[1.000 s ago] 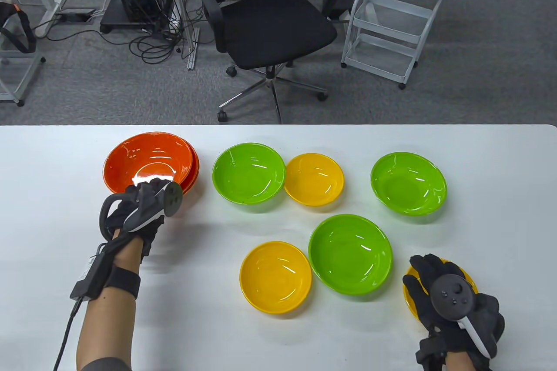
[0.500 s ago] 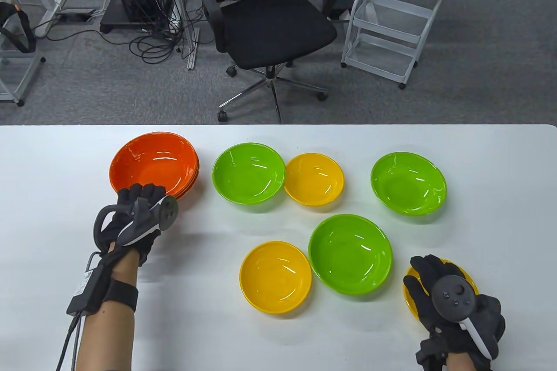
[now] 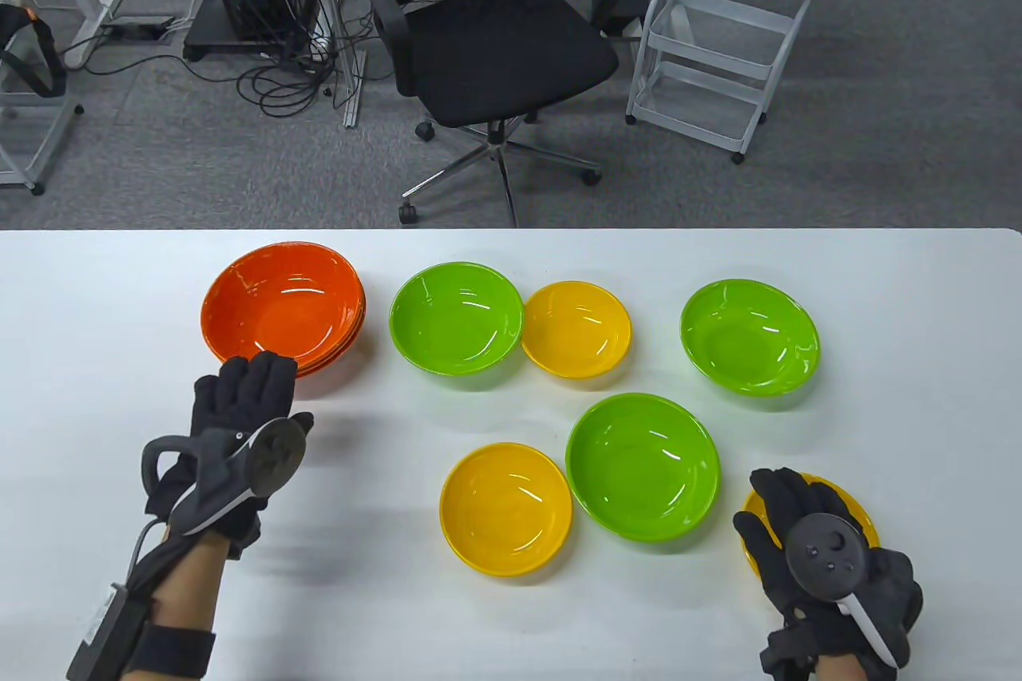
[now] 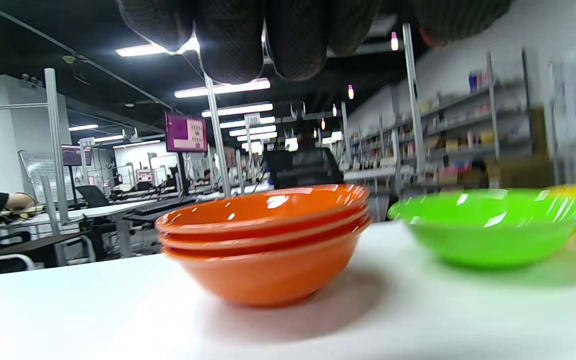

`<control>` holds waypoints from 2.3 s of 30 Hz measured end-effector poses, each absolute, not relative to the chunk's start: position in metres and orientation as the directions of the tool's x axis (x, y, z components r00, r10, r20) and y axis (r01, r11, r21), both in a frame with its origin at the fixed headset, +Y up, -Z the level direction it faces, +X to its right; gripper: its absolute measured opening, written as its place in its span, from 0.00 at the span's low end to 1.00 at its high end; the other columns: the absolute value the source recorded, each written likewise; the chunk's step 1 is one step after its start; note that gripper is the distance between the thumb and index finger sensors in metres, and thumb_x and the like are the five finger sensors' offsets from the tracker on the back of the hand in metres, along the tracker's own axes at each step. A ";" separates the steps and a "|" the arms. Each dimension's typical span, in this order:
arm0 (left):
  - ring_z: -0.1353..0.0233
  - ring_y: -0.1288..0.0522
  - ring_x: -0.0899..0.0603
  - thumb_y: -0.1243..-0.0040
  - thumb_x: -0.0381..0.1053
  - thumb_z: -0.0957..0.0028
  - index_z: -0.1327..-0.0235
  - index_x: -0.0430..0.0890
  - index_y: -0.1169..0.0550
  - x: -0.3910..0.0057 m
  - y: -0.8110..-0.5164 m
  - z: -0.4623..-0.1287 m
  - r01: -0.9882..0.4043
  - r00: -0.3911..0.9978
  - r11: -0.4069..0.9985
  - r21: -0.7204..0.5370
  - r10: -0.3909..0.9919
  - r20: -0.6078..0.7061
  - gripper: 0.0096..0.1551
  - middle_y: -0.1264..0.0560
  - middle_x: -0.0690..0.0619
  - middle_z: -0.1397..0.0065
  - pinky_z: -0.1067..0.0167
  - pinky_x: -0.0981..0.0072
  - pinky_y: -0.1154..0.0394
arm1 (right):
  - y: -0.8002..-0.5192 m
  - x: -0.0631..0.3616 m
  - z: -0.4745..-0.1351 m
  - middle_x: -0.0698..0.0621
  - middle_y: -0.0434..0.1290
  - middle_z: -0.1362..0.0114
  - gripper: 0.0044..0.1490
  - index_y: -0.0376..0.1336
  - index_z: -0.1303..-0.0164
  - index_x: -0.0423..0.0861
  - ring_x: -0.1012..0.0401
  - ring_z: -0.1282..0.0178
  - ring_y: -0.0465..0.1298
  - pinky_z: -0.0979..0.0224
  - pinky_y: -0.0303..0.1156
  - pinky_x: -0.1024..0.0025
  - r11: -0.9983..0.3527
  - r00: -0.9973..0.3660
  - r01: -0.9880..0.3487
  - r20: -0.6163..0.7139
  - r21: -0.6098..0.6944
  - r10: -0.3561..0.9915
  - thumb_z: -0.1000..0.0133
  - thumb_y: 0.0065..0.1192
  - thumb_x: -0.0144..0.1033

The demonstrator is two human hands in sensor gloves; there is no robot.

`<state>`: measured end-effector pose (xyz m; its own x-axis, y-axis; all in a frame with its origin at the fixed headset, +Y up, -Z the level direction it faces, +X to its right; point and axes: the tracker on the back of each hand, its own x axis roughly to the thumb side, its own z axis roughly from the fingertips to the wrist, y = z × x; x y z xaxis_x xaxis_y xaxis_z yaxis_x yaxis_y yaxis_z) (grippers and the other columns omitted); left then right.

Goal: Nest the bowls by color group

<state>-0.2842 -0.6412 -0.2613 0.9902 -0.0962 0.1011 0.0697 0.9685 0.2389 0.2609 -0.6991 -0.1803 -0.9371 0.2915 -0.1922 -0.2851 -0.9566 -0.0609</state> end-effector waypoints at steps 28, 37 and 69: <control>0.20 0.32 0.26 0.51 0.63 0.46 0.20 0.46 0.37 -0.320 -0.708 -0.229 -0.157 0.986 0.985 0.072 0.152 0.061 0.42 0.34 0.40 0.17 0.26 0.33 0.35 | -0.745 0.129 -0.212 0.54 0.51 0.10 0.50 0.49 0.19 0.58 0.51 0.11 0.59 0.13 0.52 0.38 -0.929 -0.934 0.351 0.114 0.120 -0.339 0.49 0.66 0.56; 0.18 0.36 0.24 0.51 0.62 0.46 0.19 0.43 0.40 -0.328 -0.712 -0.231 -0.160 0.987 0.985 0.068 0.158 0.024 0.44 0.36 0.38 0.16 0.25 0.31 0.38 | -0.734 0.129 -0.211 0.64 0.70 0.24 0.27 0.62 0.34 0.63 0.65 0.24 0.75 0.16 0.65 0.51 -0.918 -0.909 0.385 0.135 -0.092 -0.394 0.46 0.59 0.44; 0.16 0.40 0.26 0.51 0.64 0.46 0.18 0.45 0.41 -0.319 -0.727 -0.242 -0.121 0.991 0.992 -0.031 0.122 0.046 0.44 0.38 0.39 0.14 0.23 0.33 0.40 | -0.711 0.202 -0.361 0.60 0.72 0.26 0.26 0.63 0.34 0.59 0.62 0.27 0.76 0.19 0.66 0.49 -0.927 -0.882 0.375 -0.306 0.008 -0.359 0.44 0.58 0.42</control>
